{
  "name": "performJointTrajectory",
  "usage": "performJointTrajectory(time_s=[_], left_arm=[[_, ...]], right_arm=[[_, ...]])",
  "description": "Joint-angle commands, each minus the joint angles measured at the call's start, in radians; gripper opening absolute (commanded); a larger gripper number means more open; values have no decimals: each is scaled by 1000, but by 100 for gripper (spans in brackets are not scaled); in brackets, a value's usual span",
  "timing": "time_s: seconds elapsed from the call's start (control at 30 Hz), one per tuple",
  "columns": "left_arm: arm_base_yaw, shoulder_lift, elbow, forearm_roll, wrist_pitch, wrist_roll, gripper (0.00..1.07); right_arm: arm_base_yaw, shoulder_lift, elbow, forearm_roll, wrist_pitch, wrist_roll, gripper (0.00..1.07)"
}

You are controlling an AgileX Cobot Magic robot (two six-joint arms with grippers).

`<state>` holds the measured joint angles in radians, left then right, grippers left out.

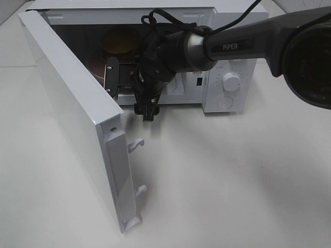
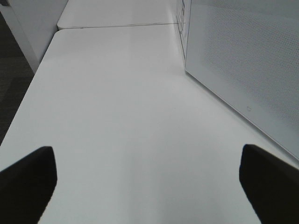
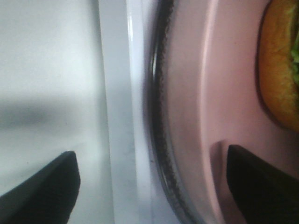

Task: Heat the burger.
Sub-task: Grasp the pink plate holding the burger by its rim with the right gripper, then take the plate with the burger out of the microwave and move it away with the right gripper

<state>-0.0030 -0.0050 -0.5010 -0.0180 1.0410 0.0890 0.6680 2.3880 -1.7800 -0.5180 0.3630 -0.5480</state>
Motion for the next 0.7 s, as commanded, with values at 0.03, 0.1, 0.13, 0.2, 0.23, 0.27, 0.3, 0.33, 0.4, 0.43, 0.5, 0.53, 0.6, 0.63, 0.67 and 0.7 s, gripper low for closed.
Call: performJointTrajectory(time_s=[0.03,0.1,0.13,0.2,0.23,0.27,0.3,0.33,0.4,0.43,0.5,0.53,0.6,0.63,0.67,0.7], left_arm=[[2,-20,3,3,-5,-2,101],[2,-20,3,3,-5,-2,101],[2,-20,3,3,-5,-2,101],[2,-20,3,3,-5,-2,101],[2,-20,3,3,-5,-2,101],[2,-20,3,3,-5,-2,101],[2,-20,3,3,-5,-2,101],[2,-20,3,3,-5,-2,101],[2,-20,3,3,-5,-2,101],[2,-20,3,3,-5,-2,101],[2,-20,3,3,-5,-2,101],[2,-20,3,3,-5,-2,101],[2,-20,3,3,-5,-2,101],[2,-20,3,3,-5,-2,101],[2,-20,3,3,-5,-2,101],[2,-20,3,3,-5,-2,101]], right_arm=[[-2,-2,-7,3,4,10,75],[-2,-2,-7,3,6,10,65],[-2,-2,-7,3,6,10,65],[-2,-2,-7,3,6,10,46],[-2,-2,-7,3,6,10,46],[-2,-2,-7,3,9,10,42],[-2,-2,-7,3,17,10,31],[-2,-2,-7,3,17,10,31],[-2,-2,-7,3,37,9,14],[-2,-2,-7,3,37,9,14],[-2,-2,-7,3,56,9,1],[-2,-2,-7,3,56,9,1],[-2,-2,-7,3,60,5,0],[-1,-2,-7,10,63,4,0],[-1,-2,-7,22,63,2,0],[-1,-2,-7,22,63,2,0]])
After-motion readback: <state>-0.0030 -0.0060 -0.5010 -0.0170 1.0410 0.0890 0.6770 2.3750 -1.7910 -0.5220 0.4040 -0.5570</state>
